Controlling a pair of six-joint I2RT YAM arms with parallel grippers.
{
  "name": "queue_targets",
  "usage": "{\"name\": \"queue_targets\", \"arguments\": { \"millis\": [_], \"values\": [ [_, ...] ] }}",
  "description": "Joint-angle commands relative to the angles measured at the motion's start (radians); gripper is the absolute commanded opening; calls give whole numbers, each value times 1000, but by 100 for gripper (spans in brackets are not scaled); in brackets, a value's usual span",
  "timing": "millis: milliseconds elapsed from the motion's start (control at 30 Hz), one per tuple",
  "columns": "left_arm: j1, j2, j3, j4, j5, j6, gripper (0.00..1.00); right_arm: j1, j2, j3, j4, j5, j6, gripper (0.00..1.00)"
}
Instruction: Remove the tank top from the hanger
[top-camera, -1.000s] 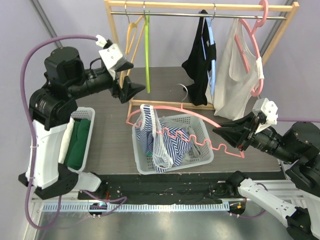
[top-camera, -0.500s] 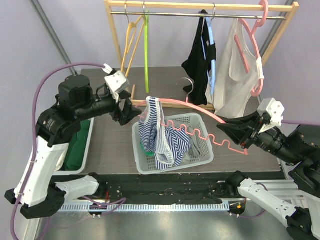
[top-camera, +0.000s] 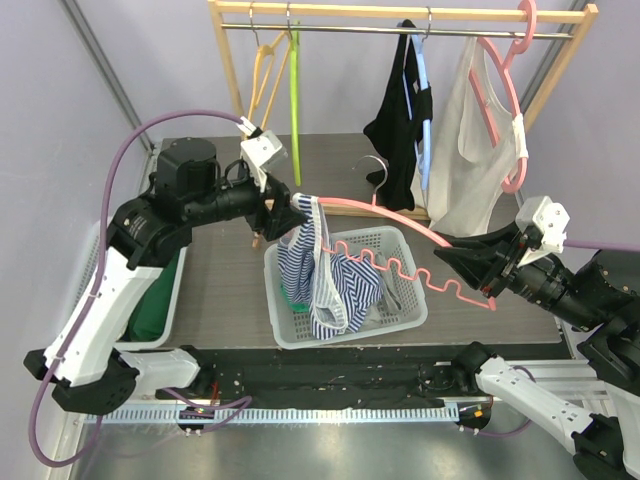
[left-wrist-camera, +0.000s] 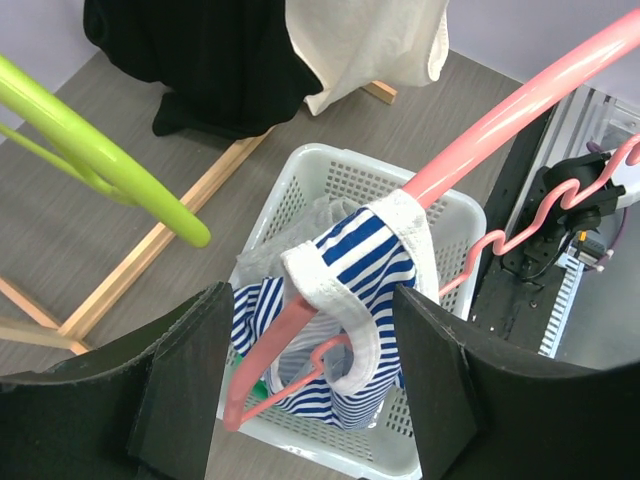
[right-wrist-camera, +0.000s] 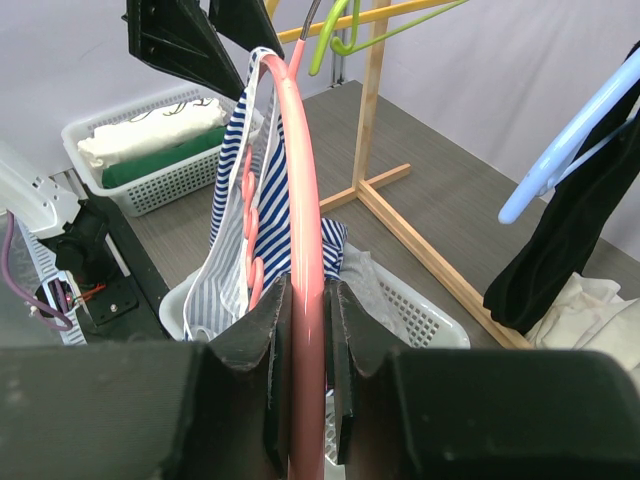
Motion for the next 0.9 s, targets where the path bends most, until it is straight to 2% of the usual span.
{"name": "queue_targets", "arguments": {
  "millis": [0, 133, 400, 567, 633, 667, 700, 867],
  "values": [
    [-13, 6, 32, 53, 16, -15, 65, 1, -11, 24, 107, 21, 11, 1],
    [-16, 14, 57, 53, 7, 8, 57, 0, -11, 22, 99, 25, 9, 1],
    [-15, -2, 92, 40, -25, 37, 54, 0, -23, 8, 73, 50, 9, 1],
    [-15, 0, 70, 40, -14, 45, 36, 0, -26, 2, 73, 48, 17, 1],
    [-15, 3, 69, 42, -8, 48, 37, 0, -28, 5, 71, 45, 21, 1],
    [-15, 9, 70, 47, -4, 49, 46, 0, -28, 7, 71, 44, 21, 1],
    [-15, 10, 73, 47, -2, 49, 51, 0, -31, 8, 71, 41, 23, 1],
    [-15, 27, 89, 50, 30, 46, 55, 0, -34, 5, 70, 34, 24, 1]
  ]
}}
